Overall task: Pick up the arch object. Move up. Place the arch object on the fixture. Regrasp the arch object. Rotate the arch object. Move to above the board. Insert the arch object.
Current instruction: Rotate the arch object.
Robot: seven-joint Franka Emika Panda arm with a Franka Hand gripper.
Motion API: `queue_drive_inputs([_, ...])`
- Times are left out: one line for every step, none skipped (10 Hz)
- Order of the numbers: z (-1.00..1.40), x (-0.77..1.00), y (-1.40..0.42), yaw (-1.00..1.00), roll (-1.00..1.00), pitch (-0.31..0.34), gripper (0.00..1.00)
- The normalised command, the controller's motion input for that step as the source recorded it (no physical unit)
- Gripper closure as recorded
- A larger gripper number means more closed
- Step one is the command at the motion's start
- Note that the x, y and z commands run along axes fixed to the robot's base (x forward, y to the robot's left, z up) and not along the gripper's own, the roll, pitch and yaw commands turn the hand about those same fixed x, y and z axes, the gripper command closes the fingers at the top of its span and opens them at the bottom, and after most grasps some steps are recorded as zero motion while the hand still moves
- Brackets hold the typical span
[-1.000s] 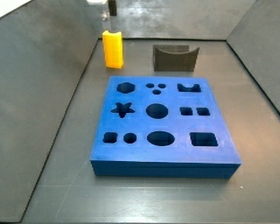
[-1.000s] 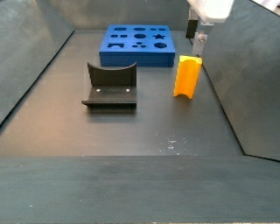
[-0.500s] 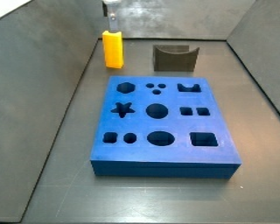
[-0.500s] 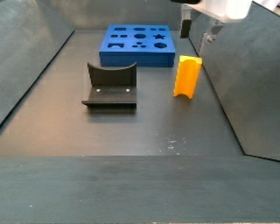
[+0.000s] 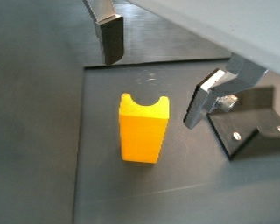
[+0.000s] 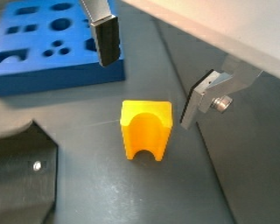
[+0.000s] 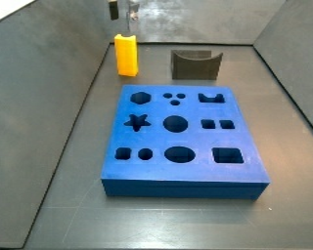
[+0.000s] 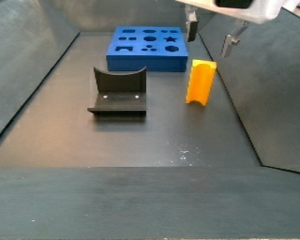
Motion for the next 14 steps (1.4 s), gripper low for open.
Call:
queue_drive_inputs([-0.01,0.01,0.0,1.0,0.0,-0.003,0.0])
queue_drive_inputs([-0.01,0.01,0.0,1.0,0.0,-0.003,0.0])
queue_drive_inputs([-0.01,0.01,0.0,1.0,0.0,-0.003,0.0])
queue_drive_inputs([-0.01,0.01,0.0,1.0,0.0,-0.004,0.0])
queue_drive_inputs([-0.01,0.01,0.0,1.0,0.0,-0.004,0.0])
queue_drive_inputs([-0.01,0.01,0.0,1.0,0.0,-0.005,0.0])
queue_drive_inputs([-0.01,0.01,0.0,1.0,0.0,-0.005,0.0])
queue_drive_inputs([-0.01,0.01,0.0,1.0,0.0,-0.006,0.0])
queue_drive_inputs([-0.01,0.01,0.0,1.0,0.0,-0.007,0.0])
queue_drive_inputs([-0.01,0.01,0.0,1.0,0.0,-0.009,0.0])
queue_drive_inputs([-0.01,0.01,0.0,0.9,0.0,-0.011,0.0])
queue_drive_inputs([-0.01,0.01,0.0,0.58,0.0,-0.011,0.0])
queue_drive_inputs([-0.01,0.01,0.0,0.38,0.0,-0.011,0.0])
queue_drive_inputs([-0.01,0.01,0.0,0.25,0.0,-0.011,0.0])
